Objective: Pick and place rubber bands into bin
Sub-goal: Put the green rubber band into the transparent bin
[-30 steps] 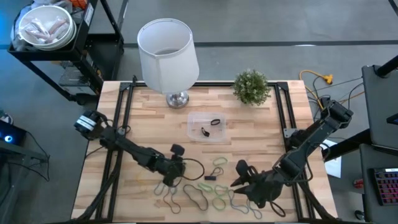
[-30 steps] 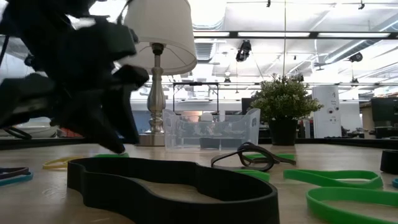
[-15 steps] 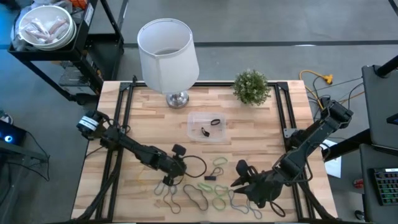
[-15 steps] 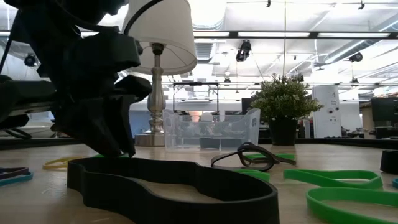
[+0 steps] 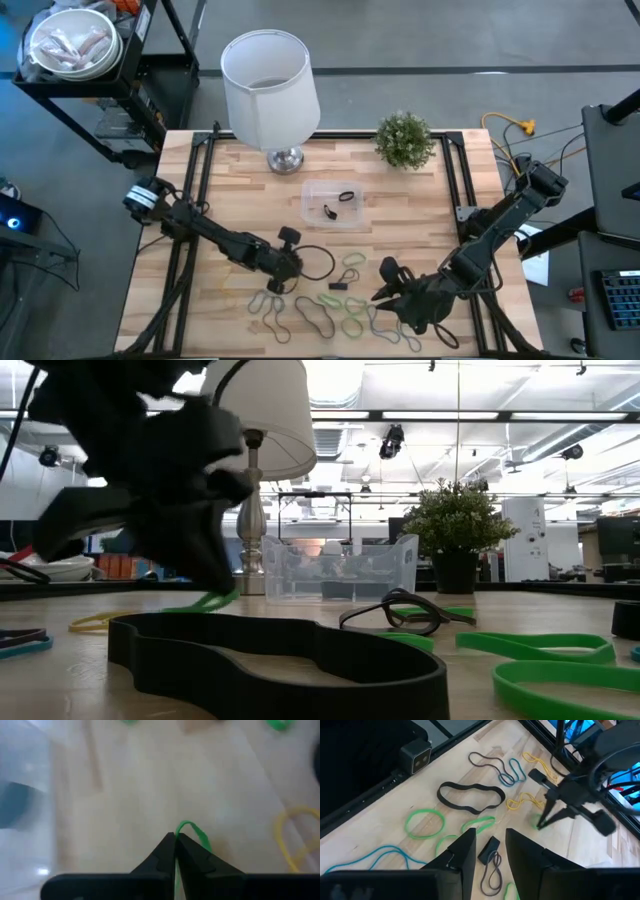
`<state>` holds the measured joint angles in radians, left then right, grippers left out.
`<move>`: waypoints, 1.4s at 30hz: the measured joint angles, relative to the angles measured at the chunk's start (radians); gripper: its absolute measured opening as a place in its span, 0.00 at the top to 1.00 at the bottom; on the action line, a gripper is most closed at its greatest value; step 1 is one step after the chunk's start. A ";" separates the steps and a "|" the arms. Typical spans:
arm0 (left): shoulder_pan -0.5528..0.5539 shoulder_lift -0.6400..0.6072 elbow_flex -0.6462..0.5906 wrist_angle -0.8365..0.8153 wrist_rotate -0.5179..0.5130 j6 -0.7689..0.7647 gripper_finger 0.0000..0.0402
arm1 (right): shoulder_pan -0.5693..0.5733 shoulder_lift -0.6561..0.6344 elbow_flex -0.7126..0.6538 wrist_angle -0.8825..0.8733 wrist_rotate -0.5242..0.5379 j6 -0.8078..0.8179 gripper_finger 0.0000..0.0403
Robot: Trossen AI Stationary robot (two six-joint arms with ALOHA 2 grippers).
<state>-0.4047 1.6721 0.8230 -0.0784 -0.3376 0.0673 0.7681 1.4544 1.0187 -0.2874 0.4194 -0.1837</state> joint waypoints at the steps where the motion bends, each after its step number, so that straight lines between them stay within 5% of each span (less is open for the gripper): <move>1: 0.000 -0.004 0.003 0.000 -0.021 0.001 1.00 | 0.000 0.000 0.000 0.000 0.000 0.000 0.75; 15: 0.022 -0.039 0.078 0.082 -0.222 0.236 1.00 | 0.000 0.000 0.000 0.007 0.001 -0.011 0.78; 26: 0.161 -0.040 0.156 0.170 -0.333 0.434 1.00 | 0.000 0.000 0.000 0.007 0.001 -0.018 0.81; 42: 0.378 -0.038 0.137 0.142 -0.331 0.429 1.00 | 0.000 0.000 0.000 0.005 0.001 -0.019 0.82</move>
<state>-0.0262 1.6341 0.9604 0.0631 -0.6689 0.4963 0.7677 1.4544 1.0187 -0.2821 0.4202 -0.2024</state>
